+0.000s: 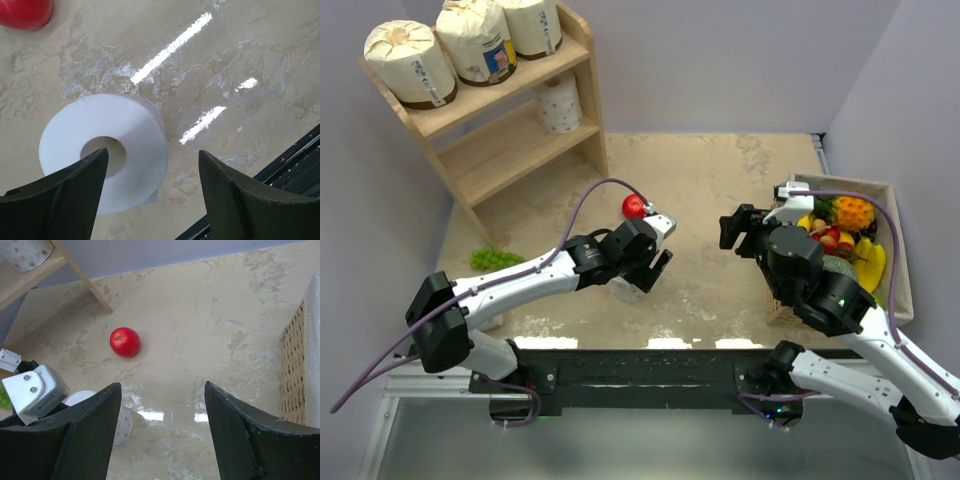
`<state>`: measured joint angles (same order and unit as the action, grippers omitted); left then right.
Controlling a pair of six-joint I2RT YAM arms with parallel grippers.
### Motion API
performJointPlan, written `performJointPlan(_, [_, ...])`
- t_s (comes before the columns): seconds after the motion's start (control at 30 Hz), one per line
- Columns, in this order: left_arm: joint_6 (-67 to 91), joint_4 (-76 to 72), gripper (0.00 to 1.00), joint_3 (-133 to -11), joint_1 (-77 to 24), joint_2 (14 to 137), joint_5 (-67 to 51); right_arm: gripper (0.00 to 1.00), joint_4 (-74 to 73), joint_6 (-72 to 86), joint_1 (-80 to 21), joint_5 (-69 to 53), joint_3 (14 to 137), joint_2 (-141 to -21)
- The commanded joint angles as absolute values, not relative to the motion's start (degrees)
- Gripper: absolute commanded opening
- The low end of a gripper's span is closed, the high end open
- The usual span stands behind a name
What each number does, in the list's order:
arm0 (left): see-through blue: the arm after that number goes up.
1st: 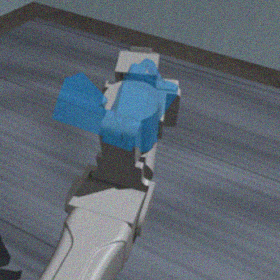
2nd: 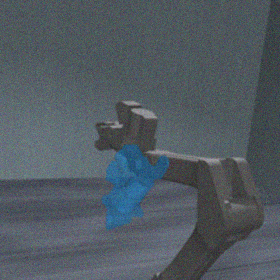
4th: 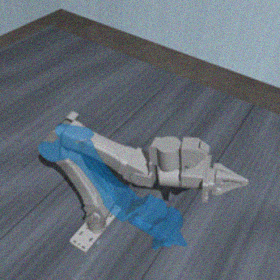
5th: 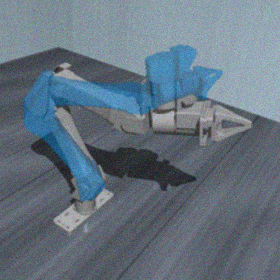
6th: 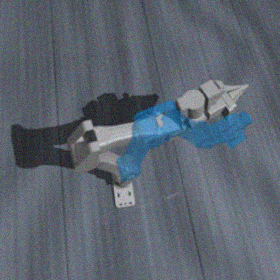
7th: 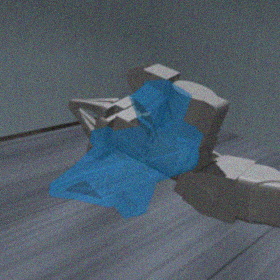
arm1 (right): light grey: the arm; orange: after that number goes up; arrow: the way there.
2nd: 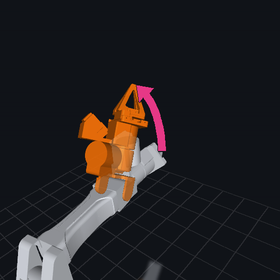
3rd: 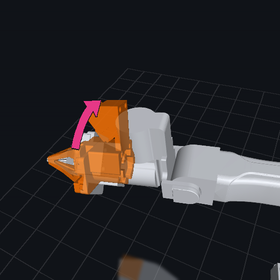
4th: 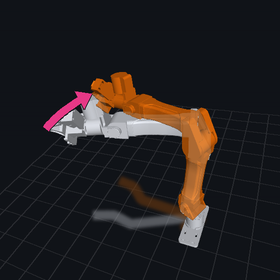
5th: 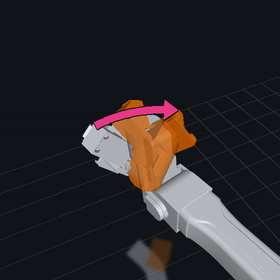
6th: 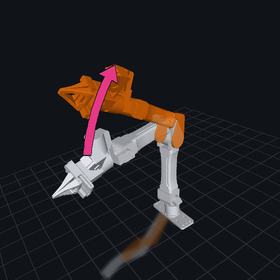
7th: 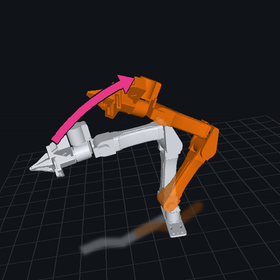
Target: Place and organize the paper towels onto the shelf
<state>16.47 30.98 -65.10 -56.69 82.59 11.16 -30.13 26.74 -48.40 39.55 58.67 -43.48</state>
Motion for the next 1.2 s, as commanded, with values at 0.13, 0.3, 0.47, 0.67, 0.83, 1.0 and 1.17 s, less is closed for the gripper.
performJointPlan(0.13, [16.88,29.88,0.71,-63.90,-56.78,86.22,11.95,0.72,-29.01,26.54,-48.34,40.61,56.87,-42.72])
performJointPlan(0.3, [16.09,29.36,0.63,-63.19,-56.87,86.13,12.22,0.72,-28.39,26.54,-48.34,39.99,55.90,-43.06])
performJointPlan(0.47, [14.94,30.67,0.46,-63.89,-56.87,86.31,14.15,0.72,-28.22,26.54,-48.34,39.99,55.73,-42.54])
performJointPlan(0.67, [13.37,33.92,0.40,-67.22,-56.78,84.91,20.91,0.72,-27.42,25.93,-48.34,38.76,55.63,-41.92])
performJointPlan(0.83, [6.00,35.24,0.38,-72.32,-53.97,82.80,26.01,0.72,-25.93,27.24,-48.34,34.90,53.54,-41.22])
performJointPlan(1.0, [-2.88,34.11,0.38,-82.34,-43.87,83.58,29.51,0.75,-22.59,26.89,-48.34,31.21,50.45,-43.50])
performJointPlan(1.17, [-12.73,31.47,0.37,-92.89,-36.40,88.15,35.15,0.94,-23.12,26.02,-48.34,28.22,51.50,-46.75])
